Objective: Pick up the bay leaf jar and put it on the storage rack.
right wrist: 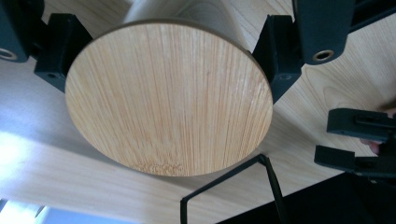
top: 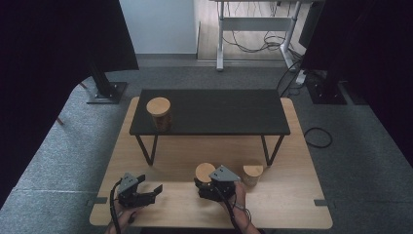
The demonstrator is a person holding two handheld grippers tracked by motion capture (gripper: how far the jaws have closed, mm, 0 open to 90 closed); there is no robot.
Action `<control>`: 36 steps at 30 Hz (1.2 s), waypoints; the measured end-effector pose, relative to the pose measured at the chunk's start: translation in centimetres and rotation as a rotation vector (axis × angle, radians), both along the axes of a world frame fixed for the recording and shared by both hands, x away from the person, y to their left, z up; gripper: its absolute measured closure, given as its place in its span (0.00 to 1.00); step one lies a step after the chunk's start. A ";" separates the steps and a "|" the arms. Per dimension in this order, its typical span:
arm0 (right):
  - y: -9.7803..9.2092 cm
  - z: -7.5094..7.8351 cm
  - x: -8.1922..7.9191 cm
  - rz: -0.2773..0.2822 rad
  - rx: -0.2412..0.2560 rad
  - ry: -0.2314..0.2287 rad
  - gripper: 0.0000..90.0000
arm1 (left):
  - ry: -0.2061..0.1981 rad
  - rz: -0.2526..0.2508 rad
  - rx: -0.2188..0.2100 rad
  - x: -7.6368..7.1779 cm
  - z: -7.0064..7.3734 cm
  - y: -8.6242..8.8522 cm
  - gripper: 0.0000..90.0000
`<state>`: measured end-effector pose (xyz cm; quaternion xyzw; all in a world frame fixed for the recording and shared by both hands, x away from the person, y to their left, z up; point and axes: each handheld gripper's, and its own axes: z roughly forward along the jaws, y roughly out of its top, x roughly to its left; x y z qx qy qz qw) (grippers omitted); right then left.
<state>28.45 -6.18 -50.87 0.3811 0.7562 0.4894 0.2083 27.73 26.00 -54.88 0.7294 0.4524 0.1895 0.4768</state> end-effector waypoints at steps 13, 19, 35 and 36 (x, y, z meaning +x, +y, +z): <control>-1.1 2.0 -1.7 0.008 0.022 -0.060 0.28 | 0.000 0.000 0.005 0.0 0.0 0.0 0.11; -1.3 2.4 -2.2 0.023 0.024 -0.080 0.28 | 0.000 0.001 0.005 0.0 0.0 0.0 0.11; -1.5 3.7 -2.8 0.051 0.024 -0.131 0.28 | 0.000 0.001 0.008 0.0 0.0 -0.1 0.11; -1.5 3.8 -2.9 0.053 0.022 -0.138 0.28 | -0.001 0.000 0.008 0.0 0.0 -0.1 0.11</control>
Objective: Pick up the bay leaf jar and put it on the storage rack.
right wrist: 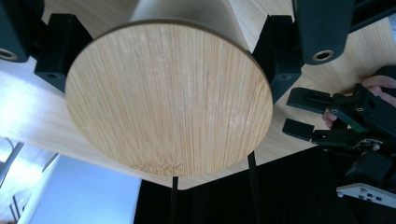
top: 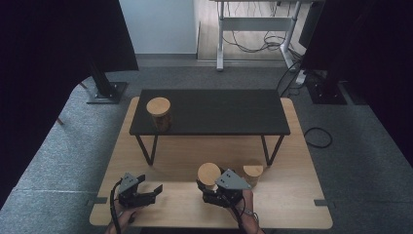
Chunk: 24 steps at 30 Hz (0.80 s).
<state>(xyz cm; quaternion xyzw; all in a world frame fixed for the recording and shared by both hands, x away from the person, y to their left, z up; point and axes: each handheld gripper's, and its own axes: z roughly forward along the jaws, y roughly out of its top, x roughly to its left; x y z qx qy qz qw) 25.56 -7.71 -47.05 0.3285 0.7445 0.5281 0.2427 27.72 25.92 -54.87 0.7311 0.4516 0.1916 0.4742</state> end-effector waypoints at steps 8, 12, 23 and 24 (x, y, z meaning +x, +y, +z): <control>-0.1 0.9 -0.4 0.023 0.010 -0.037 0.28 | 0.000 0.000 0.000 0.0 0.0 0.0 0.11; -0.2 1.5 -0.5 0.030 0.019 -0.051 0.28 | 0.000 0.001 0.001 0.0 0.0 0.0 0.11; -0.4 2.4 -0.7 0.040 0.042 -0.071 0.28 | 0.000 0.002 0.001 0.0 0.0 0.0 0.11; -0.5 2.5 -0.7 0.040 0.042 -0.072 0.28 | 0.000 0.002 0.000 0.0 0.0 0.0 0.11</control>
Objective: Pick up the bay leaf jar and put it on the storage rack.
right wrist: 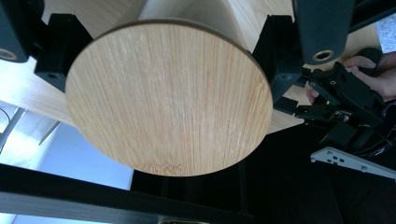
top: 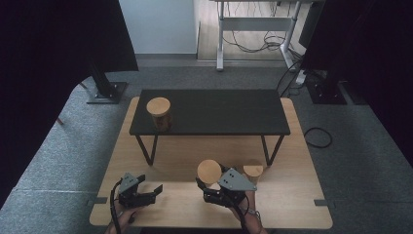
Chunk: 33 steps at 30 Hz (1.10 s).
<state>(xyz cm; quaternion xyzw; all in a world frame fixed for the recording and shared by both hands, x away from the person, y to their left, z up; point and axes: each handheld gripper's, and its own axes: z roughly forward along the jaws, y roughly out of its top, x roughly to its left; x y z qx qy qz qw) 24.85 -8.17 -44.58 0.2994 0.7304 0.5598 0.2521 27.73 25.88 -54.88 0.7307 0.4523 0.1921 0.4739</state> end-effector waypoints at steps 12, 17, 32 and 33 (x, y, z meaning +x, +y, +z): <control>-0.3 0.9 -0.1 0.004 0.019 -0.017 0.28 | 0.001 -0.001 0.003 0.0 0.0 0.0 0.11; -0.3 1.3 -0.1 0.007 0.023 -0.021 0.28 | 0.001 0.000 0.003 0.0 0.0 0.0 0.11; -0.6 2.5 -0.1 0.011 0.040 -0.039 0.28 | 0.002 0.000 0.003 0.0 0.0 0.0 0.11; -0.7 2.5 -0.1 0.012 0.042 -0.040 0.28 | 0.002 0.000 0.003 0.0 0.0 0.0 0.11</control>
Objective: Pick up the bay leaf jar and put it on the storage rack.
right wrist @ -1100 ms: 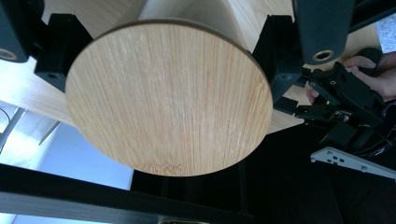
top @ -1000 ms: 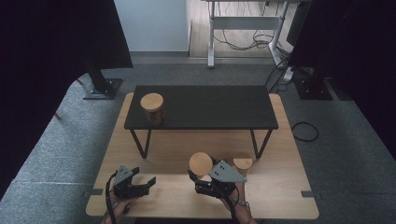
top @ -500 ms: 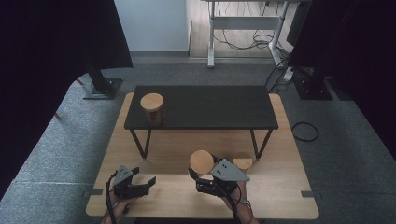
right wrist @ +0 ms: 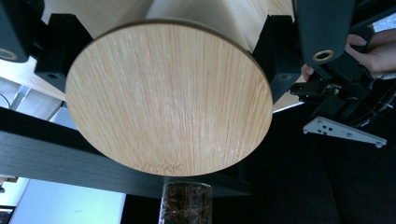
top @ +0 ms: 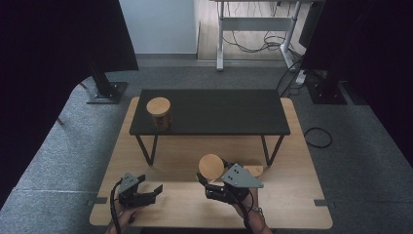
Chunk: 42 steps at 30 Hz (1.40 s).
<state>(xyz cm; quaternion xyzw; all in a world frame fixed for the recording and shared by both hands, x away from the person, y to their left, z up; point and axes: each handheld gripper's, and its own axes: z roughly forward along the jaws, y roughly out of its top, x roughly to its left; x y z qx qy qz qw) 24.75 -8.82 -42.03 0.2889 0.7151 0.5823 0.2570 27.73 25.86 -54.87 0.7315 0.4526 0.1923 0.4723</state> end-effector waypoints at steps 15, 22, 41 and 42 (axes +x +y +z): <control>-0.2 0.8 0.0 0.013 0.015 -0.019 0.28 | 0.000 0.001 -0.001 0.0 0.0 0.0 0.11; -0.6 1.1 0.0 0.006 0.022 -0.022 0.28 | 0.000 0.002 -0.002 0.0 0.0 0.0 0.11; -0.7 2.0 0.3 0.008 0.027 -0.036 0.28 | -0.001 0.002 -0.001 0.0 0.0 0.0 0.11; -0.7 2.1 0.3 0.007 0.029 -0.033 0.28 | -0.001 0.002 -0.001 0.0 0.0 0.0 0.11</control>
